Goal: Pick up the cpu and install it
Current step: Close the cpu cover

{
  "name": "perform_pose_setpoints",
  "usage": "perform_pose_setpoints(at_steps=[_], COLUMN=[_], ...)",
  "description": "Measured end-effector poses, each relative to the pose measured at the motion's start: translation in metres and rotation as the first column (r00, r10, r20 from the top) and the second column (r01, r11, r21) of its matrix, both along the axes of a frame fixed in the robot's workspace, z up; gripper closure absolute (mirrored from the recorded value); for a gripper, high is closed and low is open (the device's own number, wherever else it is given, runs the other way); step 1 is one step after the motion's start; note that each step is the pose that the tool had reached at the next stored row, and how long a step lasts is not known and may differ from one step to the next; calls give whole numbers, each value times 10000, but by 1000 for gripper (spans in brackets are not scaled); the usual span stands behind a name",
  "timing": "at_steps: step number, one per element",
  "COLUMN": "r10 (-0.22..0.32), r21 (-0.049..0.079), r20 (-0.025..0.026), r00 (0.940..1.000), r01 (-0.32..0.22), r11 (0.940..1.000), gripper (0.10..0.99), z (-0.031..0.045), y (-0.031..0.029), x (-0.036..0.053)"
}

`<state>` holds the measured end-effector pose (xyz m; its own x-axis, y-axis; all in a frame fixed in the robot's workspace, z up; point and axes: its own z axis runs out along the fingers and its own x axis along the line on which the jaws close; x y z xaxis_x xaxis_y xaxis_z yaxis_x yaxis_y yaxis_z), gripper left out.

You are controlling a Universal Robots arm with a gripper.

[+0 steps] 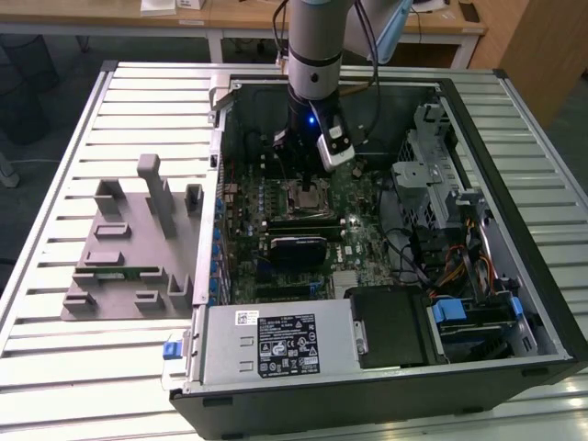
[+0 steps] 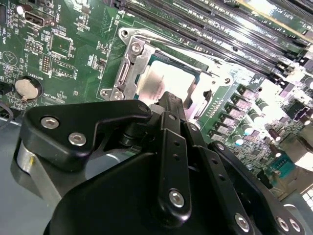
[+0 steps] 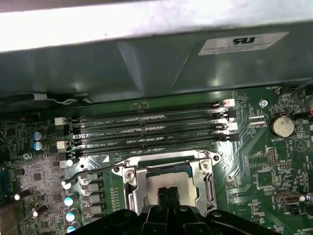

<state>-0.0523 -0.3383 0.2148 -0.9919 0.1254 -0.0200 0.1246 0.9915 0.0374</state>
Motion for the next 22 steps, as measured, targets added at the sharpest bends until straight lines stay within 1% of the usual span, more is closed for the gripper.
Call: perform_pose_setpoints(at_steps=[9, 22], r10=[-1, 0], r21=[-1, -1], r20=[-1, -1], r00=[10000, 10000], r01=[1, 0], r11=[10000, 10000], gripper=[980, 980], z=[-2, -15], y=[-1, -2], x=[-7, -52])
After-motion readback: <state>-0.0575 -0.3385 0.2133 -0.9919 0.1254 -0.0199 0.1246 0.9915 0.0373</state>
